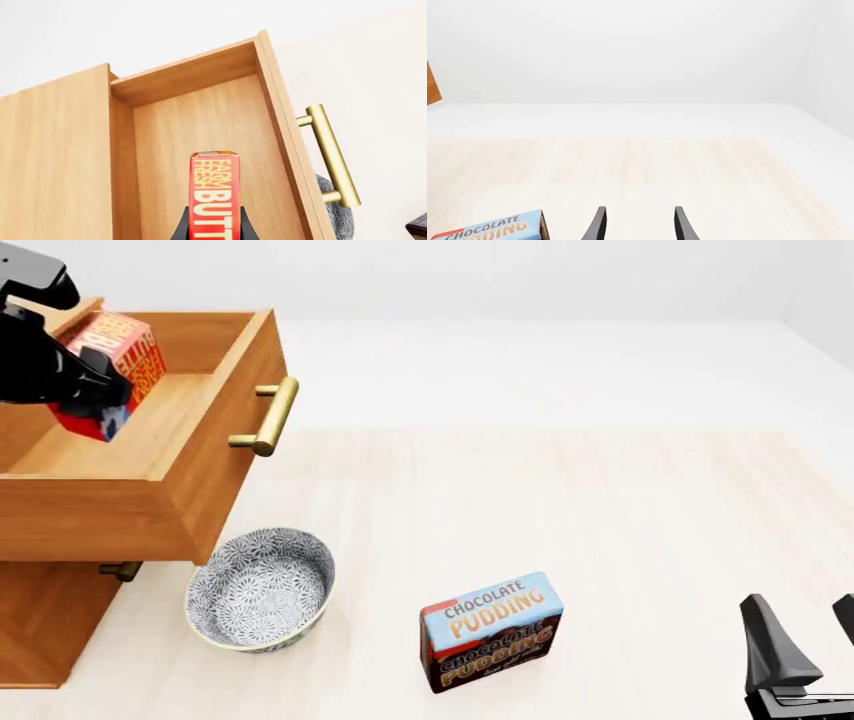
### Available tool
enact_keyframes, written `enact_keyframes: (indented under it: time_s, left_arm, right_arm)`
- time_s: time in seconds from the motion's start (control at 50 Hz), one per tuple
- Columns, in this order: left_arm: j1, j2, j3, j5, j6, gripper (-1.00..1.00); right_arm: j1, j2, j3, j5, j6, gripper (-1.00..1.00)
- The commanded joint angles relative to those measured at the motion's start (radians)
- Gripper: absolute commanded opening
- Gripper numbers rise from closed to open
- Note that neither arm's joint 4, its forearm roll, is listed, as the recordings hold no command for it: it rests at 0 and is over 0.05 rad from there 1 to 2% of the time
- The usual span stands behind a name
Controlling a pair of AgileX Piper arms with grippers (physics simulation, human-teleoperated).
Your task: Put the butter at the back in the top drawer of the cabinet and close it.
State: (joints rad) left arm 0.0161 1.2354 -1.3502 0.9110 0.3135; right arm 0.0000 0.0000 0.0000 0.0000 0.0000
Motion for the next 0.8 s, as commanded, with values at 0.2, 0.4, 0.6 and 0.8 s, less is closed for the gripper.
enact_keyframes:
  time_s: [0.2,0.4,0.6,0.8]
  left_arm:
    - [0.007,0.022,0.011,-0.041,0.011,-1.00]
    - [0.015,0.031,0.019,-0.053,0.010,-1.00]
    - [0.023,0.032,0.037,-0.066,0.012,-1.00]
    - [0.033,0.026,0.054,-0.072,0.015,-1.00]
  right_arm:
    - [0.000,0.000,0.000,0.000,0.000,1.00]
    - [0.000,0.000,0.000,0.000,0.000,1.00]
    - [0.000,0.000,0.000,0.000,0.000,1.00]
    - [0.000,0.000,0.000,0.000,0.000,1.00]
